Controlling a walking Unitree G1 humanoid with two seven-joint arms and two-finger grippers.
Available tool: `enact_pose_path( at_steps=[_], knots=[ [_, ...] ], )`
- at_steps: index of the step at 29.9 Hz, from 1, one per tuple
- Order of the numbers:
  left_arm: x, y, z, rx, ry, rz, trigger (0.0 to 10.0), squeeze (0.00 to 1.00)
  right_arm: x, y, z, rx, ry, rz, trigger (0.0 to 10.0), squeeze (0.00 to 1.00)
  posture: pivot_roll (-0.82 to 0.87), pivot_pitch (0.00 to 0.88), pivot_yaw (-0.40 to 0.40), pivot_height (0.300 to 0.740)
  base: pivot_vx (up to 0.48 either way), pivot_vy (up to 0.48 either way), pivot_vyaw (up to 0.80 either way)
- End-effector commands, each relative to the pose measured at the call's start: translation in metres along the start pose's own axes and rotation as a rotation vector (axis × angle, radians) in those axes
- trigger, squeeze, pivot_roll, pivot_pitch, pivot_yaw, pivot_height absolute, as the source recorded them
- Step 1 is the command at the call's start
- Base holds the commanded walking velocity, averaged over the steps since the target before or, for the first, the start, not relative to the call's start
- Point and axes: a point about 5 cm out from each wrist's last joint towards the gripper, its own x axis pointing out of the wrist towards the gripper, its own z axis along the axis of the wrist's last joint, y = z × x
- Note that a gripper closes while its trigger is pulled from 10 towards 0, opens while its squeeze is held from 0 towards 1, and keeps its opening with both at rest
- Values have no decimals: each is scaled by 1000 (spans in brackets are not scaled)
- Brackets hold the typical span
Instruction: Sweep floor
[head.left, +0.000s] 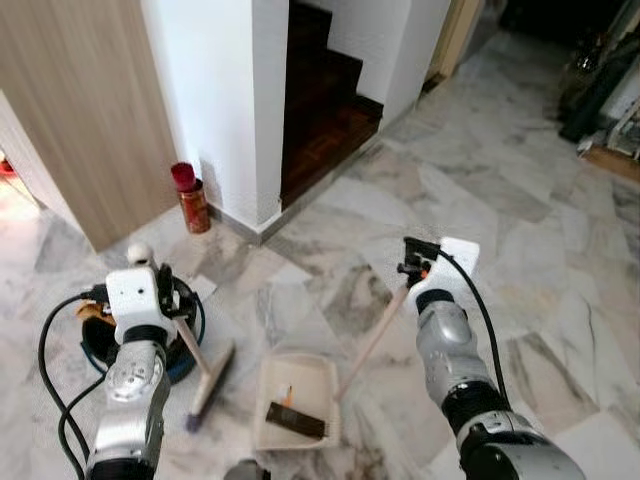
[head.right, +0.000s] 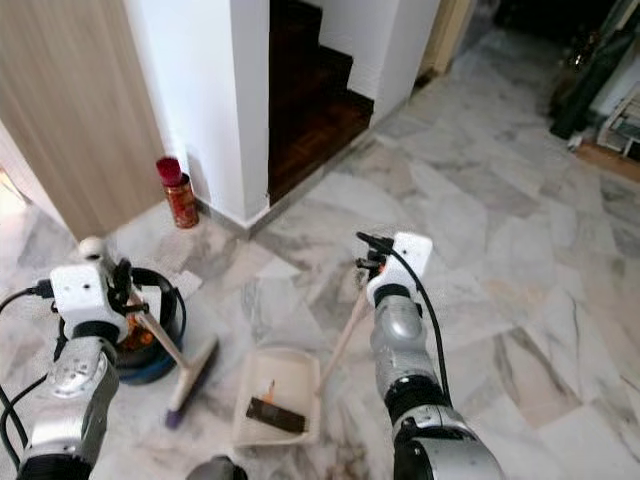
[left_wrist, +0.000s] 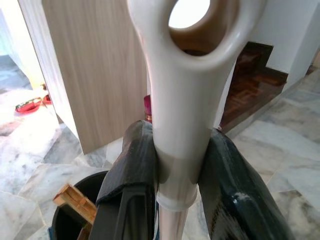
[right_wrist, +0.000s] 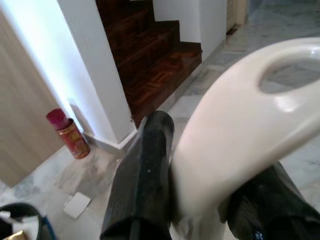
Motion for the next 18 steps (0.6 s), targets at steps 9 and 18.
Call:
enact_pose_path(
  at_steps=[9, 18],
  knots=[
    [1, -4, 7, -2, -35, -14, 10000, 0, 1, -10, 6, 5, -20, -29, 10000, 0, 189, 39, -92, 740, -283, 0, 0],
    [1, 2, 7, 7, -27, 13, 10000, 0, 2, -9, 6, 8, -18, -26, 10000, 0, 196, 50, -99, 740, -61, 0, 0]
  ],
)
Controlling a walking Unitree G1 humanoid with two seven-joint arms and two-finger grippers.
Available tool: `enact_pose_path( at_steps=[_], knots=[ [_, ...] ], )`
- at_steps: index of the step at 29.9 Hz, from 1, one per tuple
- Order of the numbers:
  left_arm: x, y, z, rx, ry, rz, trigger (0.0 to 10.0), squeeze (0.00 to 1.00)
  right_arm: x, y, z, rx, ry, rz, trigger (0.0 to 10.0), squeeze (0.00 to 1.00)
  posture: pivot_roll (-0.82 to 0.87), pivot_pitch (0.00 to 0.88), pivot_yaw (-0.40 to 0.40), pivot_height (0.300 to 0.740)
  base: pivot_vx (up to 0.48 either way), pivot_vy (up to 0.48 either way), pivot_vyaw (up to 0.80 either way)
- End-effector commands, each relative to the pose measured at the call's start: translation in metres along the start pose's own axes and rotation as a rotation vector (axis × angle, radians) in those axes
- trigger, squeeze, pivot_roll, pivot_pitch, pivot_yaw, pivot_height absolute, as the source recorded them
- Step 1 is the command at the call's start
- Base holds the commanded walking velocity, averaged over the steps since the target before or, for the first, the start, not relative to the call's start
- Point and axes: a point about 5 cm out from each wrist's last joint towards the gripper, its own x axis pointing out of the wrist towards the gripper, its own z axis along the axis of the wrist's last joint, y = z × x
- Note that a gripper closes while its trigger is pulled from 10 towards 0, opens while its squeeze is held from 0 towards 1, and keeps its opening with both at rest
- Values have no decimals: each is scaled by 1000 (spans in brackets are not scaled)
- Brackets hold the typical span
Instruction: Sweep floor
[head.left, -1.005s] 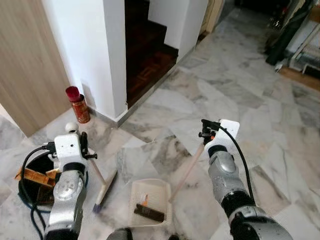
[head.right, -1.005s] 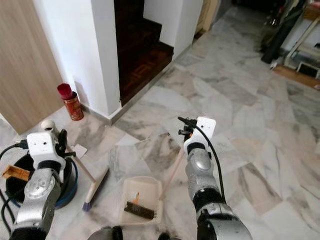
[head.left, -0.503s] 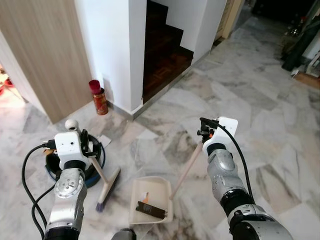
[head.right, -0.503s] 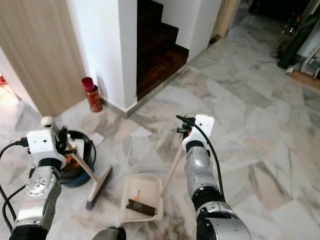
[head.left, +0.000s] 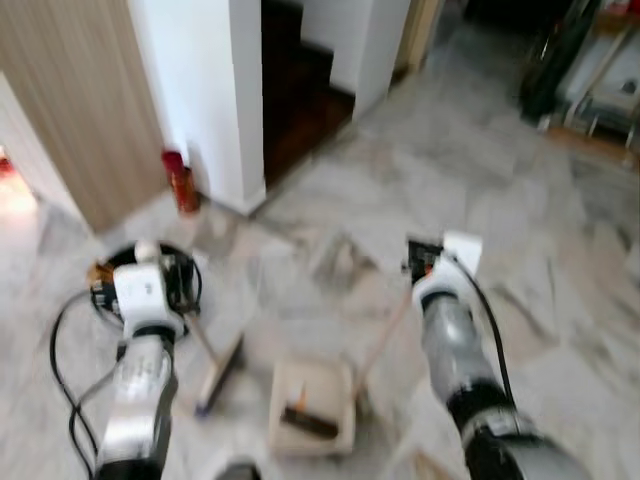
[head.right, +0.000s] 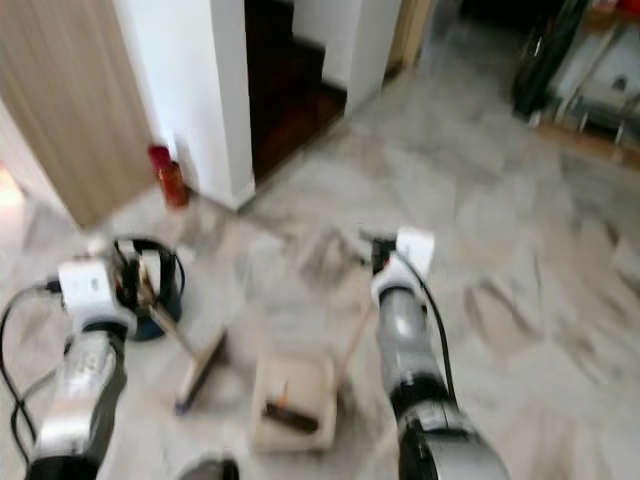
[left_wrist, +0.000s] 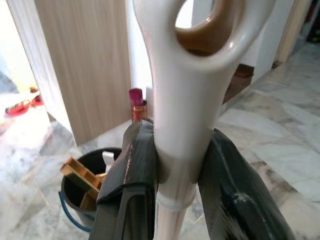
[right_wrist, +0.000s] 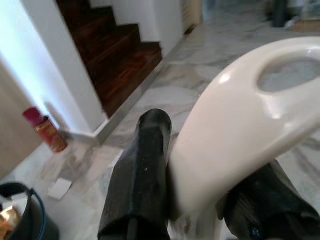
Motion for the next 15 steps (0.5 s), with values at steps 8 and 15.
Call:
enact_pose_path(
  at_steps=[8, 15],
  knots=[
    [4, 9, 7, -11, -14, 39, 10000, 0, 6, 7, 15, 1, -46, 25, 10000, 0, 189, 56, -105, 740, 0, 0, 0],
    [5, 9, 6, -9, -9, 45, 10000, 0, 6, 8, 14, -1, -44, 32, 10000, 0, 194, 60, -106, 740, 0, 268, 0]
  ],
)
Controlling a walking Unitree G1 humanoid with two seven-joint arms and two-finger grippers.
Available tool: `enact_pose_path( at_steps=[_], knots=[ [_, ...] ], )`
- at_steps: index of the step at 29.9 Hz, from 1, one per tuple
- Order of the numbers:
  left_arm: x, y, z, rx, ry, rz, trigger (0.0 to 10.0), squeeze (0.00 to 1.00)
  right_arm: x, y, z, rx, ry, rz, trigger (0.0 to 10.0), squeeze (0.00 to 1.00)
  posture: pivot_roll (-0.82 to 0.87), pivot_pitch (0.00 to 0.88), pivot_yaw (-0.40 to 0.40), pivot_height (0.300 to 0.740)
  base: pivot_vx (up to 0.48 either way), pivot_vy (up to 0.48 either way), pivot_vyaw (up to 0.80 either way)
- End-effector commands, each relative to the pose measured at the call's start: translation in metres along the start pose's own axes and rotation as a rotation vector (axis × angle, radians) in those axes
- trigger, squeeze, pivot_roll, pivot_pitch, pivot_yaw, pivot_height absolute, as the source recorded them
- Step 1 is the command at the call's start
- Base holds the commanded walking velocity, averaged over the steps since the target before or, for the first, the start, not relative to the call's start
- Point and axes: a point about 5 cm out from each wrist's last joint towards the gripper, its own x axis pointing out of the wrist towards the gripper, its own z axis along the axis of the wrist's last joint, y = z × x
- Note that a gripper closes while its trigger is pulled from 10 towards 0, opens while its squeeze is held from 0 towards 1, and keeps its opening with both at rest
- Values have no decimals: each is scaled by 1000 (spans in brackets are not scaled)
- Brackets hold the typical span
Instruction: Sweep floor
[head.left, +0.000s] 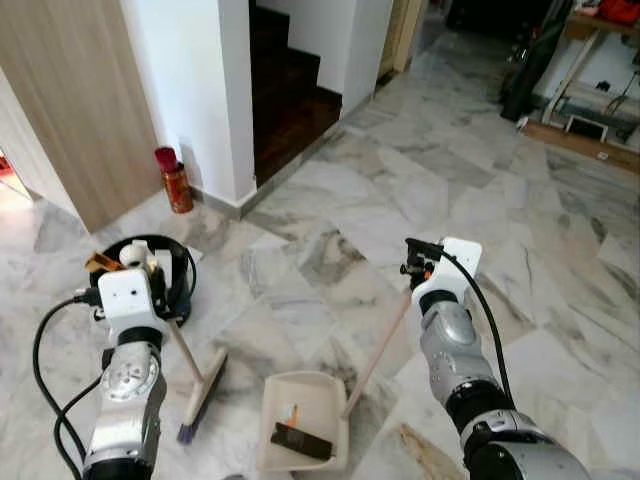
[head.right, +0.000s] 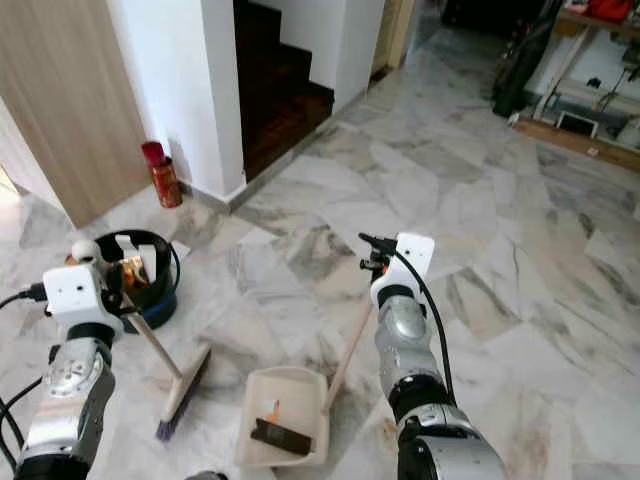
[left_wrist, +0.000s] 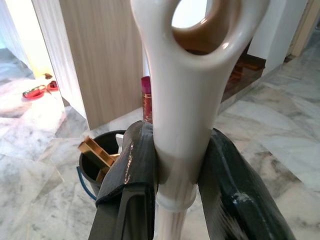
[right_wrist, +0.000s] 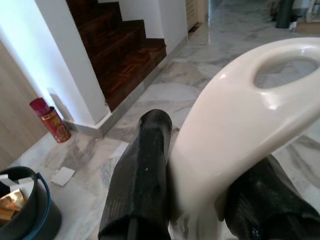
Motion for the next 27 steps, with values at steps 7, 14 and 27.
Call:
enact_pose_path(
  at_steps=[7, 14, 27],
  knots=[
    [6, 0, 9, 1, -29, 3, 10000, 0, 4, 1, 10, 7, -36, 4, 10000, 0, 198, 64, -106, 740, 0, 269, 0],
    [7, 0, 11, -3, -36, 10, 10000, 0, 5, 3, 11, 8, -33, 11, 10000, 0, 205, 63, -111, 740, 0, 284, 0],
    [6, 0, 11, -15, -37, 17, 10000, 0, 5, 4, 12, 8, -37, 16, 10000, 0, 202, 65, -115, 740, 0, 413, 0]
  ],
)
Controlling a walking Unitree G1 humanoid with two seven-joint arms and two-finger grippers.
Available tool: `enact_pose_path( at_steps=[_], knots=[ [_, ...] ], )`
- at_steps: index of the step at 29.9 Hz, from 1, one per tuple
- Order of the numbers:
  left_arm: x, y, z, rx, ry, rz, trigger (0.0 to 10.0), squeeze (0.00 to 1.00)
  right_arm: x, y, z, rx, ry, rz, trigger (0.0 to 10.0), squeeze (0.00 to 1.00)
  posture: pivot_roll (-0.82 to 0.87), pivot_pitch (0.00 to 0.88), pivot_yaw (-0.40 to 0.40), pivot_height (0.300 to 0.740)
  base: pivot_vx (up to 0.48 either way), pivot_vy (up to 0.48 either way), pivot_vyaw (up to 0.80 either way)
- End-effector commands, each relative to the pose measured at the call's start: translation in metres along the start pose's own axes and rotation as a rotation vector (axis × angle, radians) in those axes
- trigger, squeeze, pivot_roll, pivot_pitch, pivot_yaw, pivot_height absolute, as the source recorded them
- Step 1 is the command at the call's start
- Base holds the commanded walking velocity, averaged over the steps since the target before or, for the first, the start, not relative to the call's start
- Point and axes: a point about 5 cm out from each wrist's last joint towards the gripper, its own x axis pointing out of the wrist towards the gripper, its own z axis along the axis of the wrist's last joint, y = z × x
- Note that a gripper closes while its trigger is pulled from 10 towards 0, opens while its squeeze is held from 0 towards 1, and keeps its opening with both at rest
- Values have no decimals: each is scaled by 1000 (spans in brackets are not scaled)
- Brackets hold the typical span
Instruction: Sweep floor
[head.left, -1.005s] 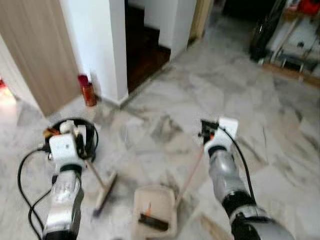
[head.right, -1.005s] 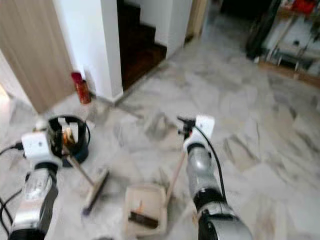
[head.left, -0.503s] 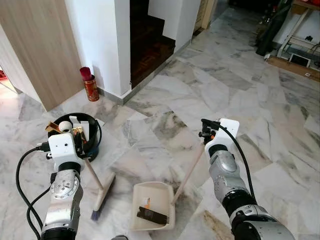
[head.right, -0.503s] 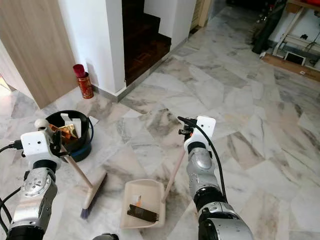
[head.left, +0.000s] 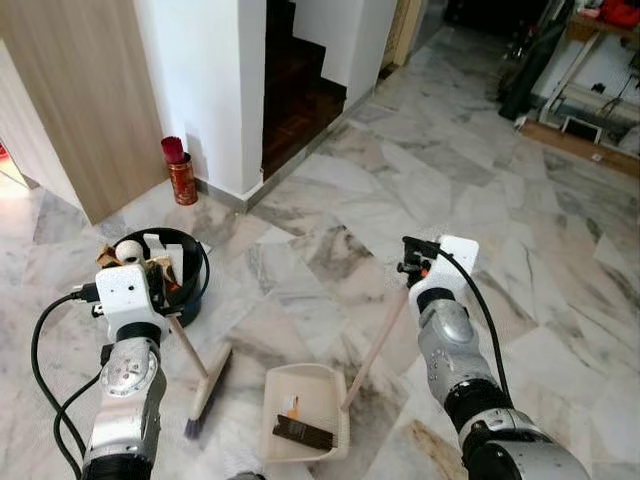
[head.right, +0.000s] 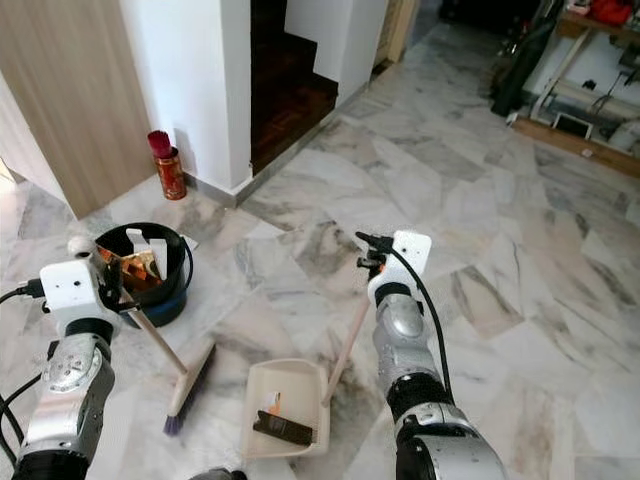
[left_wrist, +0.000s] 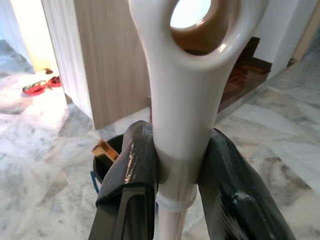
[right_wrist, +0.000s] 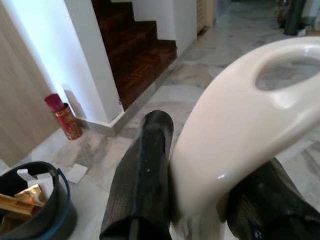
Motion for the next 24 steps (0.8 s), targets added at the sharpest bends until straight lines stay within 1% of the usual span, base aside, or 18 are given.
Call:
enact_pose_path(
  at_steps=[1, 8, 18, 24],
  knots=[
    [2, -6, 6, -14, -23, -9, 10000, 0, 3, -7, 8, 7, -28, -23, 10000, 0, 202, 65, -114, 740, 0, 476, 0],
    [3, -5, 7, -12, -25, -10, 10000, 0, 2, -6, 8, 9, -27, -23, 10000, 0, 203, 64, -109, 740, 0, 474, 0],
    [5, -8, 8, -7, -24, -24, 10000, 0, 2, -6, 7, 16, -29, -29, 10000, 0, 204, 65, -102, 740, 0, 473, 0],
    [5, -6, 8, -4, -23, -24, 10000, 0, 1, -4, 5, 20, -25, -28, 10000, 0, 208, 67, -100, 740, 0, 470, 0]
  ],
)
